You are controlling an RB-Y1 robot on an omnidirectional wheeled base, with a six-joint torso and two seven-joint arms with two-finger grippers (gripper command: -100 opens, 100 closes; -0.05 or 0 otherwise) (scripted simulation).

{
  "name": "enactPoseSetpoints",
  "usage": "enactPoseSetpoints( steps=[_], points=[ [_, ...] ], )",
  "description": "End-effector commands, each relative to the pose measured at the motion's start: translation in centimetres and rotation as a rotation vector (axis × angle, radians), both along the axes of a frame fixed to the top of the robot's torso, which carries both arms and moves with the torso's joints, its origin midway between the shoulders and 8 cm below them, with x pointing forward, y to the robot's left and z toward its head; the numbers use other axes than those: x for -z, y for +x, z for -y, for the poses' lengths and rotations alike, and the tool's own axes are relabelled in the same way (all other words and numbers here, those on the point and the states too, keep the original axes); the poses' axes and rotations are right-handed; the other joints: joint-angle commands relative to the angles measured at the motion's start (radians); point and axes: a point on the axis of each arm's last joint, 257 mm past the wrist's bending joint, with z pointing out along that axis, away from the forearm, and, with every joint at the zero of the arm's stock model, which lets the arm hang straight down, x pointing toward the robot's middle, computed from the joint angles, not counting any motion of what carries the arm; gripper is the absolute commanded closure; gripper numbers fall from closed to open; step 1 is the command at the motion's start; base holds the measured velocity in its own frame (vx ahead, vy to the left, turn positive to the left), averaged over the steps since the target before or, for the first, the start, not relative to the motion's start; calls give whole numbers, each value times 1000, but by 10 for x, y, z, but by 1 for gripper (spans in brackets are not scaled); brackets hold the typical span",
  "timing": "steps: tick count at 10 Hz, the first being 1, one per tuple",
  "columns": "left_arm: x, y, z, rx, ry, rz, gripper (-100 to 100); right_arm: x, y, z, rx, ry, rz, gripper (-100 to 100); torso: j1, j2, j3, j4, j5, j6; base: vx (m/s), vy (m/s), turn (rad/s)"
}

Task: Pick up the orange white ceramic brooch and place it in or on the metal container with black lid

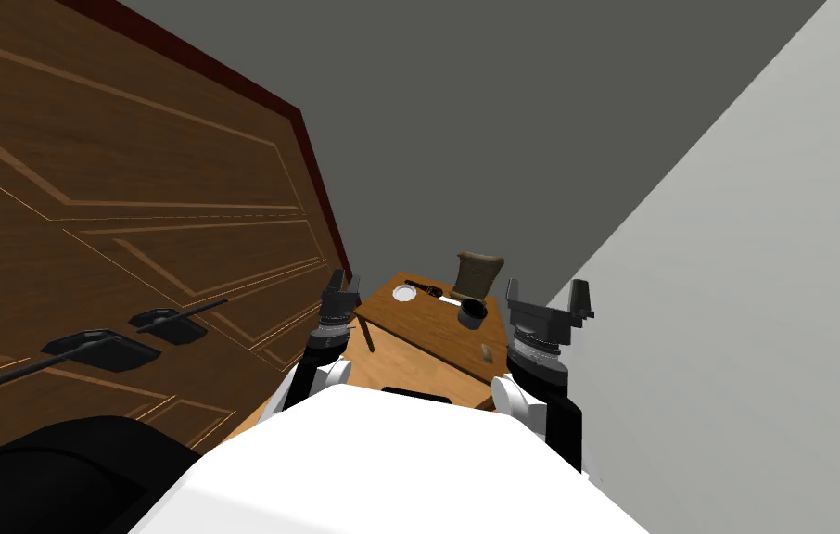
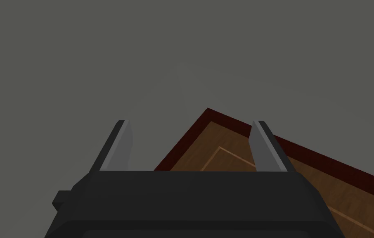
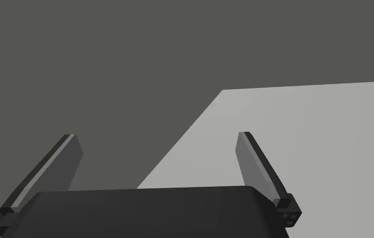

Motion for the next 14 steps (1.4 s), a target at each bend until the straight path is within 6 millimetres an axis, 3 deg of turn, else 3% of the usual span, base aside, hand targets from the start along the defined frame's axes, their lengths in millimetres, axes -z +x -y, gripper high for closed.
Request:
enactPoseSetpoints(
  steps=[1,5,6,8,13,14],
  points=[
    [0,0,0,0,0,0,0,7,8,-1,-18,-19,-31,-100,0,0,0,0,0,0,-9,-2,45],
    [0,0,0,0,0,0,0,47,49,12,-68,-36,-189,-100,-2,2,1,0,0,0,-30,-17,110],
    [0,0,0,0,0,0,0,48,49,12,-68,-36,-191,-100,-2,2,1,0,-1,0,-31,-16,54],
    [0,0,0,0,0,0,0,75,74,31,-80,-14,-289,-100,-1,2,1,0,0,0,-40,-17,153],
    [0,0,0,0,0,0,0,113,103,60,-80,49,-429,-100,-1,2,1,0,0,0,-37,-15,91],
    [0,0,0,0,0,0,0,129,114,78,-72,83,-480,-100,-1,2,1,0,0,0,-43,-15,164]
  ],
)
